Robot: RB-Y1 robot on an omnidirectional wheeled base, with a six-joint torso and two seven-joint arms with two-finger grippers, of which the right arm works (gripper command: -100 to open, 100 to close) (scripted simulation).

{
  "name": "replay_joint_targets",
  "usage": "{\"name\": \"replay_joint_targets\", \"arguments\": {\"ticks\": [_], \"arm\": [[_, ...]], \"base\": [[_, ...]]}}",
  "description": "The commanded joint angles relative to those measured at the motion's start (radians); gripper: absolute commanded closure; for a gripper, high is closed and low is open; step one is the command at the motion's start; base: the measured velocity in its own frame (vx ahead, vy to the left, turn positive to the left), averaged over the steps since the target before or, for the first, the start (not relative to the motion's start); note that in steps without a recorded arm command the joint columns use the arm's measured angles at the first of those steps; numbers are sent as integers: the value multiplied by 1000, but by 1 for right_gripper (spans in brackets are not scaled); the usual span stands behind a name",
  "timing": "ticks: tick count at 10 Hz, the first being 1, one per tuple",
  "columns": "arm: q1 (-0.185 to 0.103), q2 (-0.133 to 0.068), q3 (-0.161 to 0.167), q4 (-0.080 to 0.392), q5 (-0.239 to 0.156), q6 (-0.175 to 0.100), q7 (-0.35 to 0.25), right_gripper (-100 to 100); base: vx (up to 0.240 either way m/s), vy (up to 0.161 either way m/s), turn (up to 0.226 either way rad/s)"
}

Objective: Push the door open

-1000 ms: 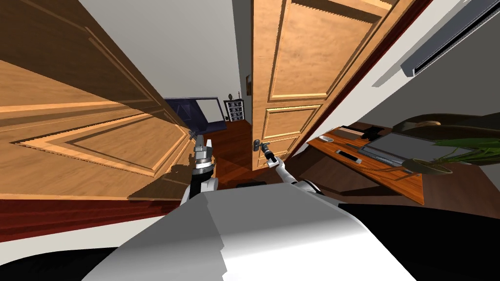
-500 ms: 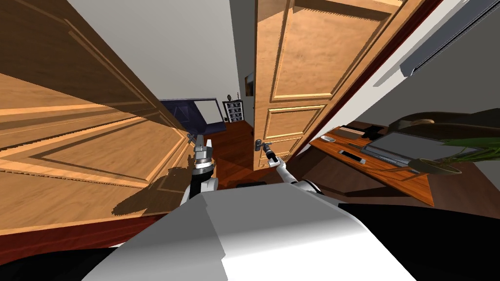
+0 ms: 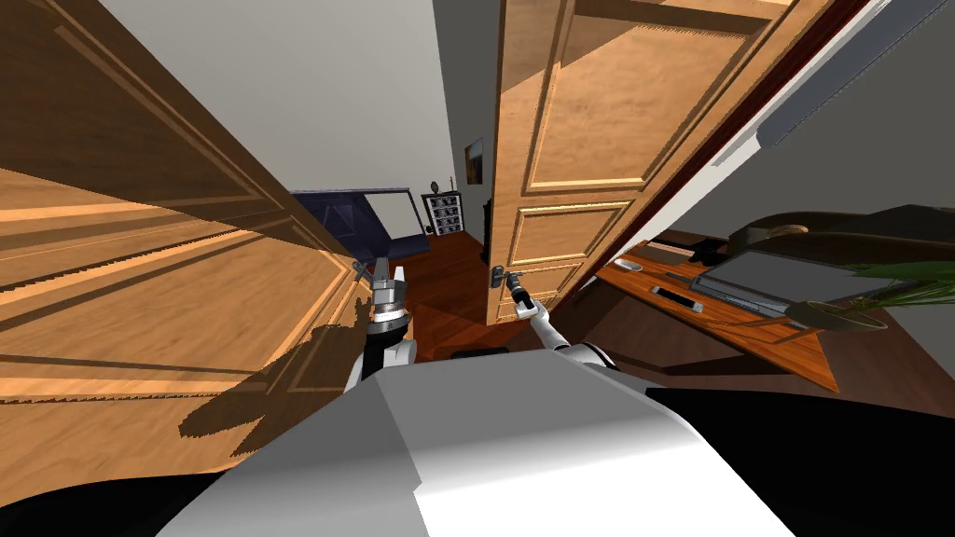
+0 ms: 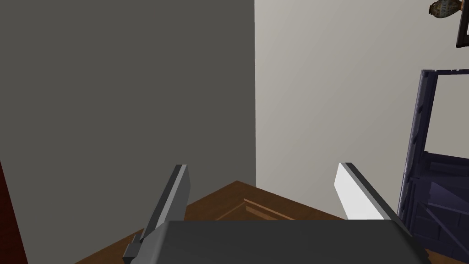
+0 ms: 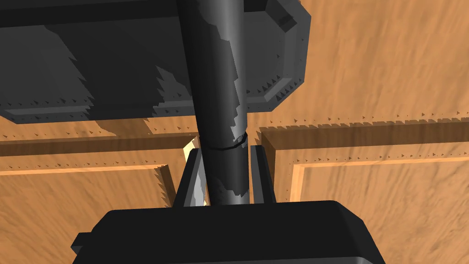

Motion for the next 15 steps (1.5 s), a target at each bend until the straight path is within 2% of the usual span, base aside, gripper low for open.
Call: {"name": "replay_joint_targets", "arguments": {"ticks": [1, 8, 10, 11, 15], "arm": [[-1, -4, -36, -7, -4, 7, 17, 100], [-8, -5, -121, 21, -19, 9, 51, 100], [-9, -6, -137, 26, -22, 9, 58, 100], [-5, -4, -132, 28, -21, 9, 56, 100], [-7, -13, -172, 37, -30, 7, 70, 100]], "base": [[148, 121, -70], [168, 139, -69], [163, 118, -57], [76, 43, -34], [148, 65, -50]]}}
